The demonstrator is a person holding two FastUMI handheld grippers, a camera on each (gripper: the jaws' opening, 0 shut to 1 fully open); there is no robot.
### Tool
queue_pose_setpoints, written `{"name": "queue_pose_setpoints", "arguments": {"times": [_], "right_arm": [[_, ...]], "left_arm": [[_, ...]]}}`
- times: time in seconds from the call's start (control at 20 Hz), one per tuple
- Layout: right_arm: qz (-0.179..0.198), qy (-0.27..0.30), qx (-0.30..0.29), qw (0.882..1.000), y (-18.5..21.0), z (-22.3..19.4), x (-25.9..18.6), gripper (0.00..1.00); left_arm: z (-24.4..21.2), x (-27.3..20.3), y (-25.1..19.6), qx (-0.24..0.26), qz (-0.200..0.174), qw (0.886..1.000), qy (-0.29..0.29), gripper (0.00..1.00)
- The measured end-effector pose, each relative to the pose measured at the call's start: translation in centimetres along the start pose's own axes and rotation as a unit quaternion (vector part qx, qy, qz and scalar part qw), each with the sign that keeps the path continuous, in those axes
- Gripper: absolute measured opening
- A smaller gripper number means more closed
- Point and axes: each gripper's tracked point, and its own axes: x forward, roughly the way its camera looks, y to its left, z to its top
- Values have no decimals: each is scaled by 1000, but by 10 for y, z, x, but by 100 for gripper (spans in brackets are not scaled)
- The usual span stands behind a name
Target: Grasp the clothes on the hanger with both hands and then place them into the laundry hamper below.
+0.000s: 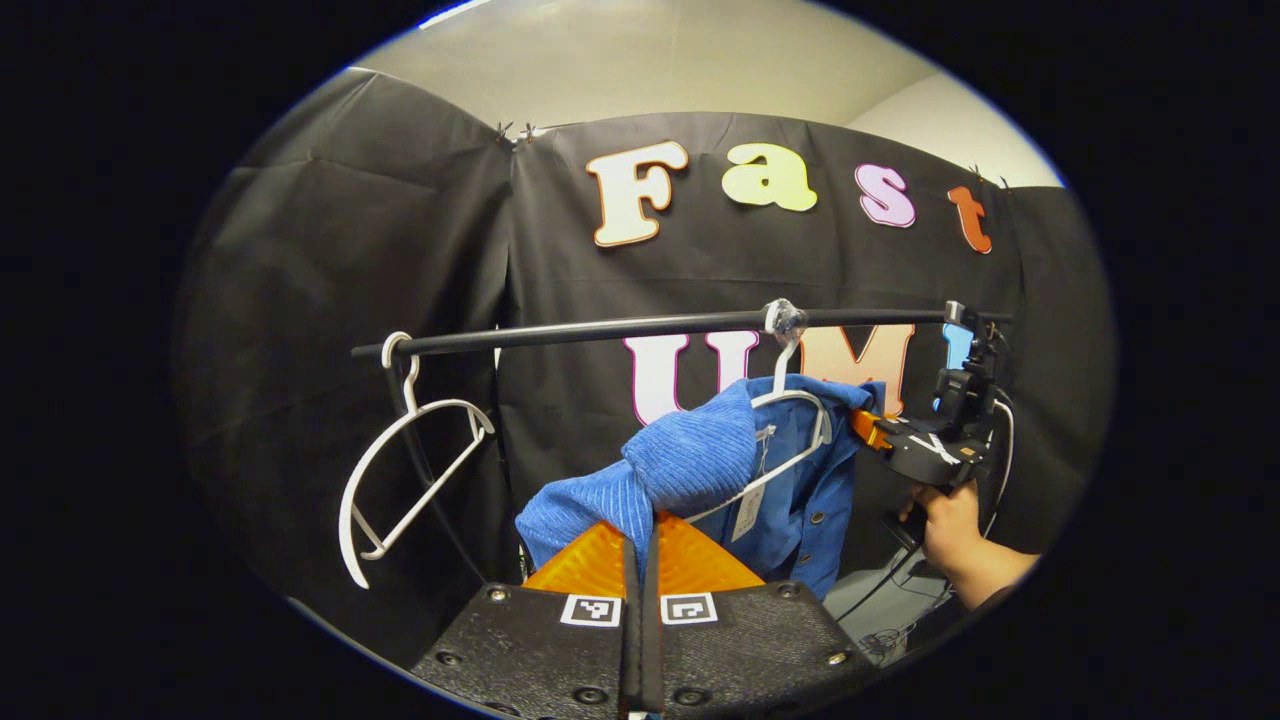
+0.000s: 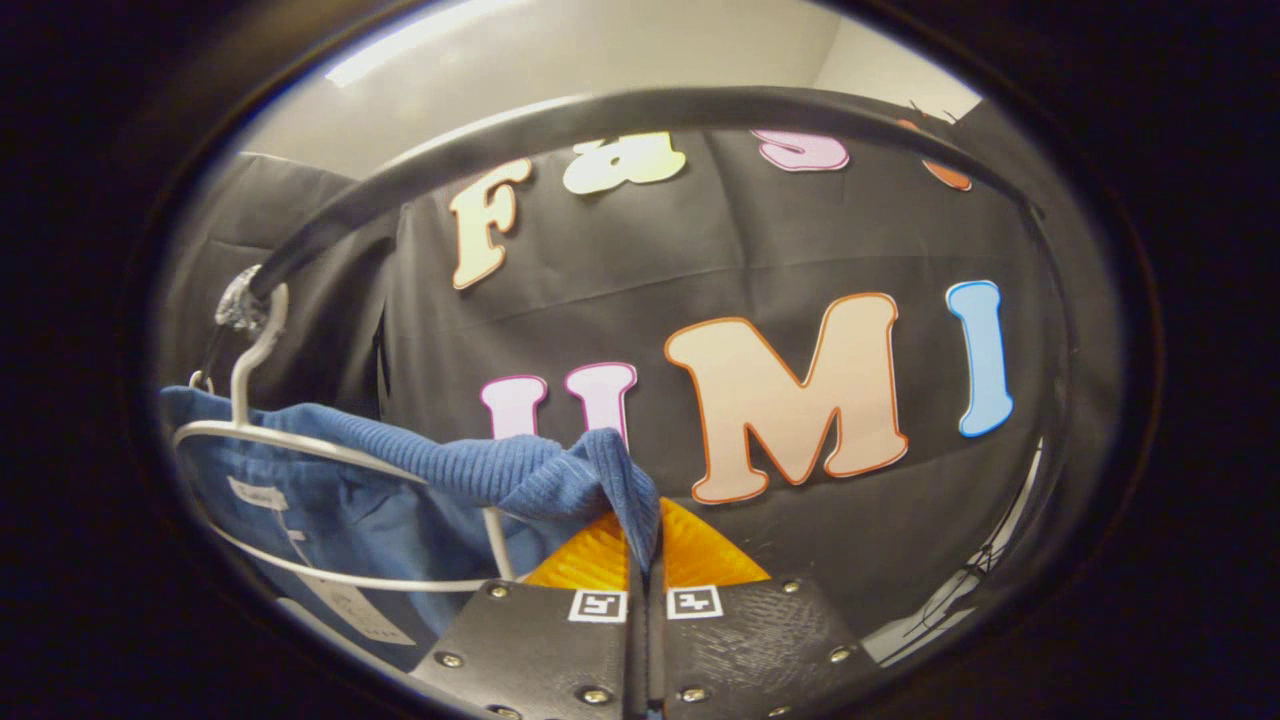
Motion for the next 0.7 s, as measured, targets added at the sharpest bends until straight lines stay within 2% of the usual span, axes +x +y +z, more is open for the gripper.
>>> {"name": "queue_pose_setpoints", "arguments": {"times": [0.15, 0.25, 0.4, 0.45, 0.5, 0.7], "right_arm": [[4, -5, -13, 1000, -1, -2, 16, 0], [4, -12, -26, 1000, -1, -3, 23, 0], [14, -18, -36, 999, 4, -3, 33, 1], [16, -21, -38, 999, 5, -6, 37, 4], [19, -20, -41, 999, 8, -10, 41, 0], [31, -14, -45, 998, 6, -26, 55, 0]], "left_arm": [[-6, 5, 11, 18, -7, 1000, 0, 1], [-22, 11, 5, -8, -20, 999, 26, 0], [-28, 20, 21, -27, -11, 999, 35, 1], [-26, 22, 21, -29, -11, 999, 33, 1], [-24, 19, 22, -27, -9, 999, 32, 0], [-10, 15, 25, 16, -10, 999, 37, 0]]}}
